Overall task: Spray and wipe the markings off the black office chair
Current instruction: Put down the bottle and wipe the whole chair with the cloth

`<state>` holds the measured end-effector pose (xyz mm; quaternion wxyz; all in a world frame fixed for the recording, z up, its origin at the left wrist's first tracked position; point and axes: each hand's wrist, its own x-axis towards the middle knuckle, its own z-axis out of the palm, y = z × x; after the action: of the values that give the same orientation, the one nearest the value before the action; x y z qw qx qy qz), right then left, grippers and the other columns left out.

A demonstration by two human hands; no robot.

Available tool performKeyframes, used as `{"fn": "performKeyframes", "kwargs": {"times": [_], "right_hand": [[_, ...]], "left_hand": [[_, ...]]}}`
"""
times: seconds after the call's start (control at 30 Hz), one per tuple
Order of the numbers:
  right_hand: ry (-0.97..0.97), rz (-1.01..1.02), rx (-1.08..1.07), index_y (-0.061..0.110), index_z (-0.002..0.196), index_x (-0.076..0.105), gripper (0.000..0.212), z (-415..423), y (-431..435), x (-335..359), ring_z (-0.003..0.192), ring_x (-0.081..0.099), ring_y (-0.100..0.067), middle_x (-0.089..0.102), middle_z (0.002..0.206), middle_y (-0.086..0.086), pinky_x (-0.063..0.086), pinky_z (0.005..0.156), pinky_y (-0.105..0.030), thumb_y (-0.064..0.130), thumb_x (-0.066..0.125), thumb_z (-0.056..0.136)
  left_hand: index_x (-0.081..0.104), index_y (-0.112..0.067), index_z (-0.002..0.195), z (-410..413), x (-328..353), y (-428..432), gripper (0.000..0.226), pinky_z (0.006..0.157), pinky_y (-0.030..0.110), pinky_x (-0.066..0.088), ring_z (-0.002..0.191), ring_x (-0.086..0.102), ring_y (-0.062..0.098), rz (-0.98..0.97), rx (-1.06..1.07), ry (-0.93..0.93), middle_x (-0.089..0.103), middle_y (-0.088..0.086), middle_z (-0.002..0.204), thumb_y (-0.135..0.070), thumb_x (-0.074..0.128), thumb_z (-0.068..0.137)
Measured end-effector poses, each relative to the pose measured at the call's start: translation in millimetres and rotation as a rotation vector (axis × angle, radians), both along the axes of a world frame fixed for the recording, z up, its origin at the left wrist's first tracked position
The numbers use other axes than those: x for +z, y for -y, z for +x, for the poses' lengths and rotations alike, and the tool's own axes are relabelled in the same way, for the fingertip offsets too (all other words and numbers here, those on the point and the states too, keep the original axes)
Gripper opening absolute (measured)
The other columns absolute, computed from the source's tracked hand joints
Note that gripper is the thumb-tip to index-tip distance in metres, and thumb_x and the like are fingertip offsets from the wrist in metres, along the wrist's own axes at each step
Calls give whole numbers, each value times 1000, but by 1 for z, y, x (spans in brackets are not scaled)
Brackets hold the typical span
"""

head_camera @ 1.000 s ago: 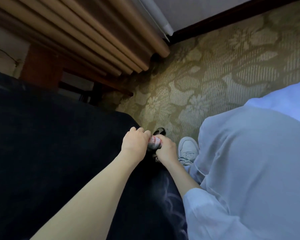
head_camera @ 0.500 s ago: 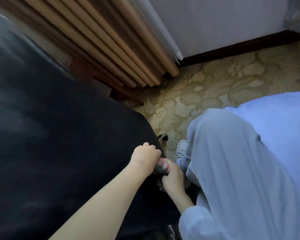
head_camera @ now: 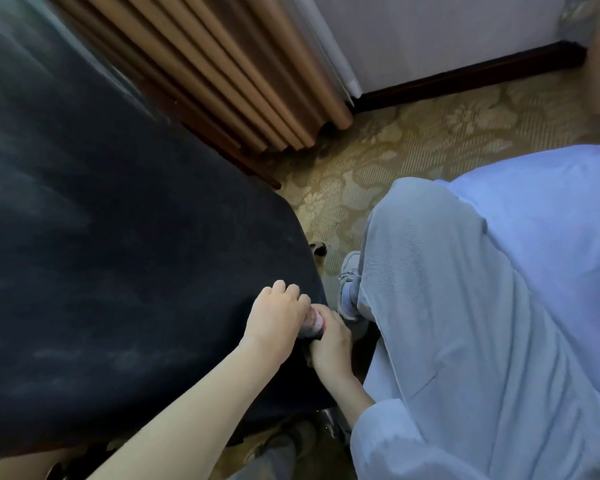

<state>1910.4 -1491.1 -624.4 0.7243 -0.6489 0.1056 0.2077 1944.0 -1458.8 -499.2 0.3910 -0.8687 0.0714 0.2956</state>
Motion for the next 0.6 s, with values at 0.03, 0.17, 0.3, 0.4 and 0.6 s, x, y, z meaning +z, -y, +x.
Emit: {"fn": "performKeyframes", "kwargs": {"times": [0.03, 0.17, 0.3, 0.4, 0.6], "right_hand": [[-27, 19, -31, 16, 106, 66, 26, 6, -2, -2, 88, 58, -11, 63, 106, -4, 43, 67, -9, 3, 49, 91], [-25, -52, -9, 18, 111, 64, 36, 37, -13, -19, 89, 50, -8, 61, 108, -2, 38, 76, -17, -5, 55, 85], [-69, -96, -73, 16, 105, 66, 32, 74, -29, -38, 84, 54, -8, 61, 106, -1, 38, 72, -9, -2, 49, 85], [-96, -102, -31, 20, 96, 68, 29, 112, -38, -56, 87, 56, -17, 65, 97, -2, 45, 75, -24, 6, 48, 80], [-64, -133, 114, 24, 99, 66, 44, 168, -46, -73, 79, 55, -20, 65, 90, -4, 40, 57, -26, -6, 44, 77]], "left_hand": [[39, -15, 128, 7, -5, -2, 47, 86, 29, 35, 111, 41, 22, -7, 5, 6, 44, 3, 123, -15, 61, 86], [40, -15, 125, 41, -29, -13, 42, 83, 28, 34, 109, 42, 22, -24, 19, 6, 45, 3, 120, -16, 59, 88], [42, -17, 125, 85, -51, -28, 41, 86, 28, 36, 112, 43, 22, -58, 36, -8, 46, 2, 121, -14, 58, 88], [44, -16, 125, 119, -68, -38, 38, 88, 28, 37, 114, 43, 22, -93, 75, -12, 48, 3, 124, -11, 55, 90], [43, -14, 128, 167, -84, -54, 42, 79, 26, 37, 116, 43, 22, -63, 132, -22, 48, 4, 126, -7, 56, 89]]}}
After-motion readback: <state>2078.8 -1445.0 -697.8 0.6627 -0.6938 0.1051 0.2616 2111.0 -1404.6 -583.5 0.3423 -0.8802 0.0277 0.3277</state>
